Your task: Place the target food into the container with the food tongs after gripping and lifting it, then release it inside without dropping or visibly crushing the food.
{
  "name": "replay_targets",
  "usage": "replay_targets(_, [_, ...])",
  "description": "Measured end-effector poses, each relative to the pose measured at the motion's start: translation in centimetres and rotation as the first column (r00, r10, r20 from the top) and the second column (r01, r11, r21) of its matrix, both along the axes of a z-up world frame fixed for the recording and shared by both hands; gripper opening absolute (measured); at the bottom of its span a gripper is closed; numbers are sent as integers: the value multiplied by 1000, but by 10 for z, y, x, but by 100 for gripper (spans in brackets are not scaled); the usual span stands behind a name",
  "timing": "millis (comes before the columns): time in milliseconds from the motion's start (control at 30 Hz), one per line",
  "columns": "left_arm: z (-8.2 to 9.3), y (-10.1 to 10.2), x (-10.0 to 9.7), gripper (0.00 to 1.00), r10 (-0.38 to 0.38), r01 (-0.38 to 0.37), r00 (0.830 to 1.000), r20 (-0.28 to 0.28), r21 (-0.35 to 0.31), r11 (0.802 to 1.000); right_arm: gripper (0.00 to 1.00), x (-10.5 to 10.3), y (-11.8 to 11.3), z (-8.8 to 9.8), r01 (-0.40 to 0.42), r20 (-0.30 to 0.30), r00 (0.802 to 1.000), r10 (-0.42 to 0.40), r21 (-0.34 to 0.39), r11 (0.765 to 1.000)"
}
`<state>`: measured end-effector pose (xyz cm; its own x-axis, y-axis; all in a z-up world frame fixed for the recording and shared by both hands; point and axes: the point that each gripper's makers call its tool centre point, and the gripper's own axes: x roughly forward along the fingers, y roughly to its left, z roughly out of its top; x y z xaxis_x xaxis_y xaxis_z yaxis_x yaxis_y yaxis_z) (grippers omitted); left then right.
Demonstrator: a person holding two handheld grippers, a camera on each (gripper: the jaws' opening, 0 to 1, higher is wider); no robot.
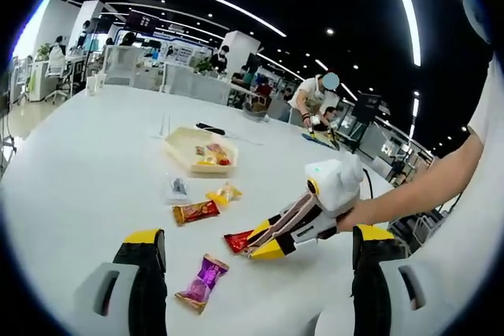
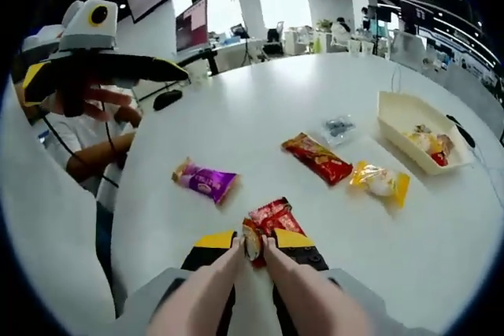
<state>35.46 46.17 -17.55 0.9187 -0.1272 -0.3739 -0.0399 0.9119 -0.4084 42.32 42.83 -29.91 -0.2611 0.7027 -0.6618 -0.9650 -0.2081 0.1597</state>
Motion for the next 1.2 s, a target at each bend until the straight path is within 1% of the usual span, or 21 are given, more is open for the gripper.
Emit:
replay_targets(67, [-4, -1, -1, 99, -1, 1, 1000, -5, -2, 1000, 16, -1, -1, 1, 16, -4, 1000, -16, -7, 1000])
replay_targets(100, [-5, -1, -2, 99, -5, 5, 1000, -11, 0, 1000, 16, -1, -1, 1, 27, -19, 999, -28, -11, 1000])
replay_targets(133, [-5, -1, -4, 99, -7, 8, 1000, -19, 3, 1000, 16, -6, -3, 3, 70, -99, 992, -74, -39, 997])
replay_targets(167, [-3, -1, -6, 99, -7, 7, 1000, -18, 6, 1000, 16, -6, 2, 11, 106, -162, 981, -106, -9, 994])
replay_targets(200, [0, 0, -8, 99, -2, 2, 1000, -11, 11, 1000, 16, -6, 4, 14, 116, -178, 977, -114, 0, 993])
replay_targets(233, [1, 1, -9, 99, 5, -4, 1000, -7, 11, 1000, 16, -4, 7, 21, 134, -198, 972, -126, 25, 991])
replay_targets(267, [2, 4, -13, 99, 23, -23, 1000, -1, 3, 1000, 16, 0, 9, 27, 162, -220, 964, -151, 36, 986])
replay_targets(300, [2, 5, -14, 99, 30, -30, 1000, 1, 1, 1000, 16, 1, 10, 29, 170, -224, 962, -156, 42, 985])
replay_targets(333, [1, 6, -15, 99, 37, -37, 999, 3, -1, 999, 16, 6, 13, 35, 178, -217, 963, -161, 60, 982])
replay_targets(433, [-3, 4, -15, 99, 34, -34, 999, 9, -21, 999, 16, 14, 17, 39, 188, -196, 966, -169, 78, 979])
replay_targets(500, [-7, 3, -15, 99, 17, -17, 1000, -7, -18, 1000, 16, 18, 17, 40, 203, -195, 963, -185, 82, 976])
replay_targets(533, [-8, 2, -15, 99, 5, -5, 1000, -21, -11, 1000, 16, 21, 16, 43, 222, -198, 959, -202, 83, 972])
replay_targets(600, [-3, 1, -14, 99, -6, 6, 1000, -20, 17, 1000, 16, 19, 16, 47, 225, -203, 958, -203, 93, 970])
replay_targets(633, [-2, 1, -14, 99, -6, 6, 1000, -19, 18, 1000, 16, 19, 16, 48, 225, -202, 958, -203, 94, 970])
replay_targets(667, [-1, 2, -13, 99, -4, 4, 1000, -11, 17, 1000, 16, 19, 15, 50, 218, -186, 963, -197, 102, 971])
replay_targets(800, [-2, 3, -8, 99, 5, -5, 1000, 3, -8, 1000, 16, 17, 13, 57, 233, -190, 959, -208, 119, 965])
replay_targets(900, [-4, 0, -2, 99, -15, 15, 1000, -2, -8, 1000, 16, 14, 9, 62, 241, -191, 958, -215, 124, 963])
replay_targets(1000, [-1, 1, 1, 99, -20, 20, 1000, 4, -12, 1000, 16, 12, 7, 69, 230, -173, 963, -205, 139, 963])
replay_targets(1067, [0, 1, 3, 99, -22, 22, 1000, 6, -11, 1000, 16, 14, 7, 73, 230, -165, 965, -205, 150, 961])
replay_targets(1200, [1, 1, 8, 99, -31, 31, 999, 12, -12, 999, 16, 22, 7, 86, 260, -165, 959, -231, 183, 948])
